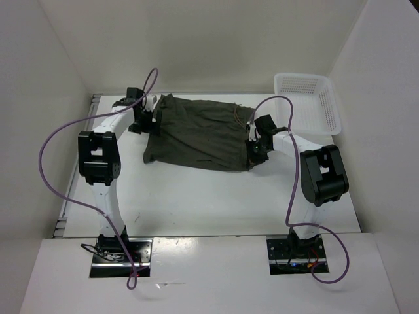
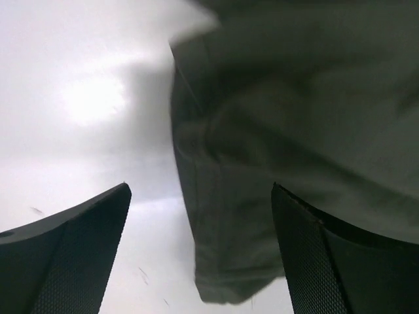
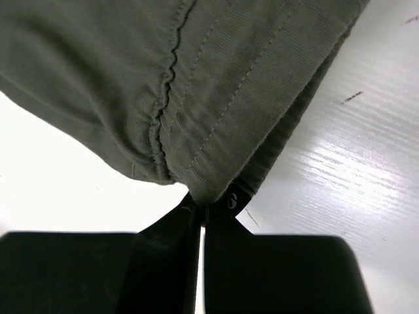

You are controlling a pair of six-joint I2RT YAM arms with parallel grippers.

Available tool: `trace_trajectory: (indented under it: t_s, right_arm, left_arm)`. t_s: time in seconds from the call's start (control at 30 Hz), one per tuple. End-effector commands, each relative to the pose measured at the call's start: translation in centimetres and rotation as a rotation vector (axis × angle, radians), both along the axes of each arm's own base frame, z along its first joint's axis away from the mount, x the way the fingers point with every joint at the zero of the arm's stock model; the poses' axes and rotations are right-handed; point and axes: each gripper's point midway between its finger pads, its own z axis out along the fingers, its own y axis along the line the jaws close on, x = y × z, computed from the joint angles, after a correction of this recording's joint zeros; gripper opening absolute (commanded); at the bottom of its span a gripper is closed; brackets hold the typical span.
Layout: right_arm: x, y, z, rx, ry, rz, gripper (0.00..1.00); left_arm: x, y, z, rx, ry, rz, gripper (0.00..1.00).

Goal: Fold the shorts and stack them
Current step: Flatten the shorts out

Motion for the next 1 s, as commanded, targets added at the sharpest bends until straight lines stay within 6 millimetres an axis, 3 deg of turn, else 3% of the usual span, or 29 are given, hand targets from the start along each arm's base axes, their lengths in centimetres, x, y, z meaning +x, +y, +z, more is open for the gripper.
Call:
trace_trajectory:
  t_s: [0.0, 0.13, 0.27, 0.4, 0.47, 0.57, 0.67, 0.73, 0.83, 0.97]
  right_arm:
    - [1.9, 0.6, 1.7, 0.033, -0.063, 0.024, 0.00]
    - [1.9, 0.6, 1.7, 0.030, -0.066, 0.032, 0.00]
    - [1.7, 0.5, 1.6, 0.028, -0.057, 0.032, 0.00]
    - [1.8, 0.5, 1.9, 0.030, -0.066, 0.032, 0.00]
    - [1.8, 0.5, 1.9, 0.030, -0.066, 0.032, 0.00]
    - [1.8, 0.5, 1.9, 0.030, -0.066, 0.032, 0.00]
    - [1.8, 0.5, 1.9, 0.028, -0.069, 0.040, 0.00]
    - [1.8, 0.5, 1.9, 0.028, -0.069, 0.040, 0.00]
    - [1.8, 0.5, 1.9, 0.028, -0.069, 0.040, 0.00]
    - [1.5, 0.4, 1.7, 0.025, -0.061, 0.040, 0.00]
  left_arm:
    - [-3.3, 0.7, 0.8, -0.007, 0.051, 0.010, 0.95]
    - [-7.3, 1.3, -0.9, -0.077, 0.175, 0.018, 0.90]
    - [-9.7, 1.2, -1.6, -0.098, 0.232, 0.021, 0.78]
    - [-10.3, 1.2, -1.8, -0.142, 0.252, 0.023, 0.69]
    - [-10.7, -0.1, -1.8, -0.215, 0.270, -0.009, 0.63]
    - [-12.0, -1.8, -3.4, -0.310, 0.361, -0.034, 0.57]
    - [-13.0, -2.6, -4.3, -0.361, 0.435, -0.039, 0.41]
    - [-13.7, -2.6, -4.9, -0.364, 0.458, -0.036, 0.29]
    - [-14.4, -2.1, -5.1, -0.352, 0.469, -0.020, 0.23]
    - [-14.5, -1.6, -5.4, -0.344, 0.462, -0.008, 0.05]
